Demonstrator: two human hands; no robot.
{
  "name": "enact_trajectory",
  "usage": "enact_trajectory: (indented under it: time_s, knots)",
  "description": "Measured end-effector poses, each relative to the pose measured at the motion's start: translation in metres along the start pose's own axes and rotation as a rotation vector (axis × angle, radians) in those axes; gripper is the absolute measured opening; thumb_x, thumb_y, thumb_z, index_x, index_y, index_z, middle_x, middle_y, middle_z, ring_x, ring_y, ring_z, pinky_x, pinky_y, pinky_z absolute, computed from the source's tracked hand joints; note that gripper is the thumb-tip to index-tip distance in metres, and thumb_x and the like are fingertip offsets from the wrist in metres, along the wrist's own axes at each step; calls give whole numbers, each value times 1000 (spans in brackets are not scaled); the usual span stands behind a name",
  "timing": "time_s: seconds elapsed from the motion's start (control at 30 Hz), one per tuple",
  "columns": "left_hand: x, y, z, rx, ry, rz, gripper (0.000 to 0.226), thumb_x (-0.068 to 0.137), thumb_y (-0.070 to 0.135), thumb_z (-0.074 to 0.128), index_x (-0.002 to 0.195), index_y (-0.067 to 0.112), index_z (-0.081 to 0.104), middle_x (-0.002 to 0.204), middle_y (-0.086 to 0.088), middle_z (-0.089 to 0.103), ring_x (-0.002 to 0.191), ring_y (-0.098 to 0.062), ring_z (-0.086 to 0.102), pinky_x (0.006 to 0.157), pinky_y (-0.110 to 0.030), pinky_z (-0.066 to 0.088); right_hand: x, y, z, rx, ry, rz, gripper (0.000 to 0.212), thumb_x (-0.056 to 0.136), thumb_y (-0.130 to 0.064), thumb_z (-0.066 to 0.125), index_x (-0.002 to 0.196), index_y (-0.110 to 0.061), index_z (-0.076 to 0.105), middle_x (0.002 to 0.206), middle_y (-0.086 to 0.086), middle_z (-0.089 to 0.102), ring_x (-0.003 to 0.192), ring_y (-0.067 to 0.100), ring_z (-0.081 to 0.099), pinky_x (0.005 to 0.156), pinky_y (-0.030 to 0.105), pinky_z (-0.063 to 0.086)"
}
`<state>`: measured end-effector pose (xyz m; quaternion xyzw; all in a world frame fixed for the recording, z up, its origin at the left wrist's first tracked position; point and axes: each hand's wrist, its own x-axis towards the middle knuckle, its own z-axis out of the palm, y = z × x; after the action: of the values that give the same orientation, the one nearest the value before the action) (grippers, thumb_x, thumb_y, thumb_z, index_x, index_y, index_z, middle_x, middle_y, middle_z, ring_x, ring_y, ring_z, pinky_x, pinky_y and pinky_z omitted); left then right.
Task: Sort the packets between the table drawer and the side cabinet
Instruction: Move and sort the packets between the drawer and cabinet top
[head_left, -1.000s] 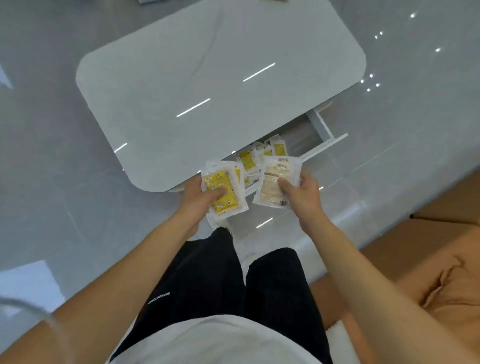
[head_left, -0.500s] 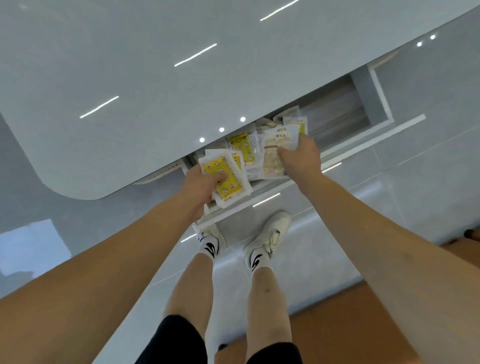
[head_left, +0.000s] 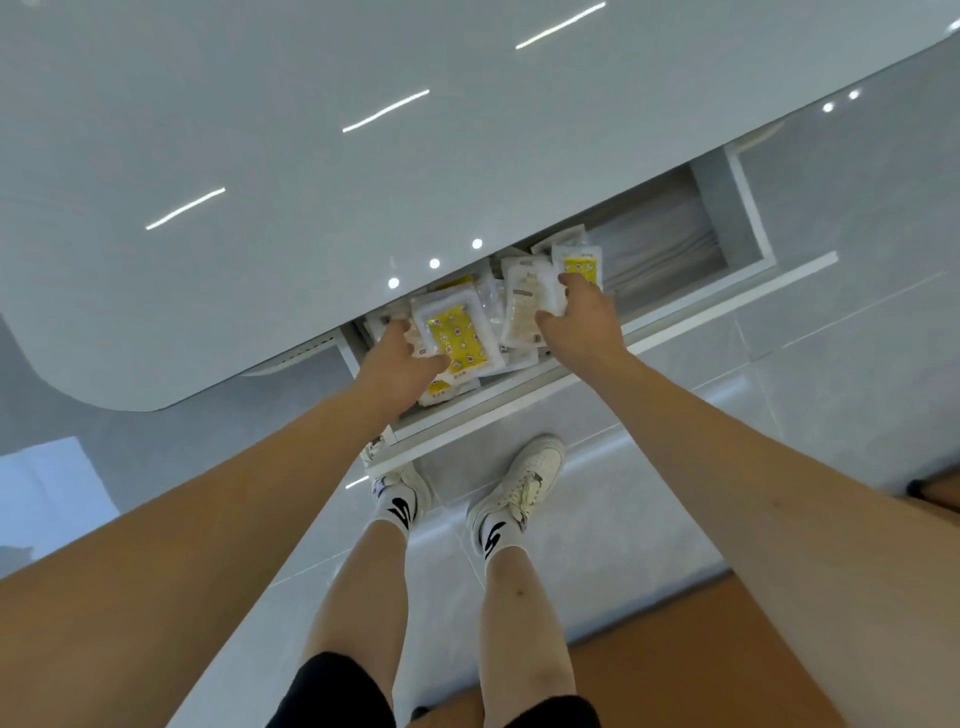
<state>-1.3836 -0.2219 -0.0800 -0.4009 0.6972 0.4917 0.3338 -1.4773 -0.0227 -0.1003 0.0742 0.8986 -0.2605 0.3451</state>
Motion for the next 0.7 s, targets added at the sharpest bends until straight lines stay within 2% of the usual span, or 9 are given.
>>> enact_trajectory:
  time_s: [0.13, 0.23, 0.3, 0.4, 0.53, 0.7]
  knots:
    - [-46, 19, -12, 314, 45, 174, 64, 93, 34, 67, 149, 22, 40, 140, -6, 55, 123, -25, 56, 101, -40, 48, -39, -22, -35, -161, 47, -132, 50, 99, -25, 55, 146, -13, 43, 144, 12, 48, 133, 31, 41, 108, 50, 43]
    - [-91, 49, -26, 413, 83, 321, 56, 95, 33, 65, 146, 22, 46, 134, -5, 59, 114, -21, 58, 89, -32, 45, -76, -47, -70, -250, 91, -228, 48, 100, -29, 52, 143, -9, 46, 144, 12, 49, 132, 31, 42, 108, 46, 42]
    - [-126, 76, -37, 507, 116, 402, 56, 96, 39, 61, 147, 25, 43, 137, -4, 58, 120, -23, 56, 93, -36, 46, -102, -62, -97, -284, 133, -263, 50, 99, -33, 52, 143, -9, 47, 144, 13, 50, 133, 31, 43, 108, 45, 41]
    - [-185, 115, -63, 582, 180, 491, 63, 97, 48, 54, 153, 29, 35, 145, -2, 51, 133, -23, 48, 103, -43, 46, -150, -93, -139, -291, 189, -322, 52, 100, -35, 51, 145, -9, 46, 144, 13, 51, 133, 32, 43, 108, 46, 40]
    - [-280, 163, -97, 662, 252, 636, 62, 98, 51, 51, 155, 31, 32, 144, 0, 52, 131, -23, 47, 98, -42, 47, -223, -133, -196, -329, 256, -377, 58, 100, -39, 50, 149, -9, 43, 150, 13, 47, 137, 33, 40, 111, 47, 38]
    - [-369, 178, -134, 719, 237, 751, 63, 99, 54, 47, 156, 34, 29, 146, 2, 50, 133, -20, 43, 98, -40, 48, -314, -175, -246, -356, 359, -425, 63, 100, -43, 52, 153, -12, 40, 155, 13, 43, 141, 33, 36, 114, 47, 34]
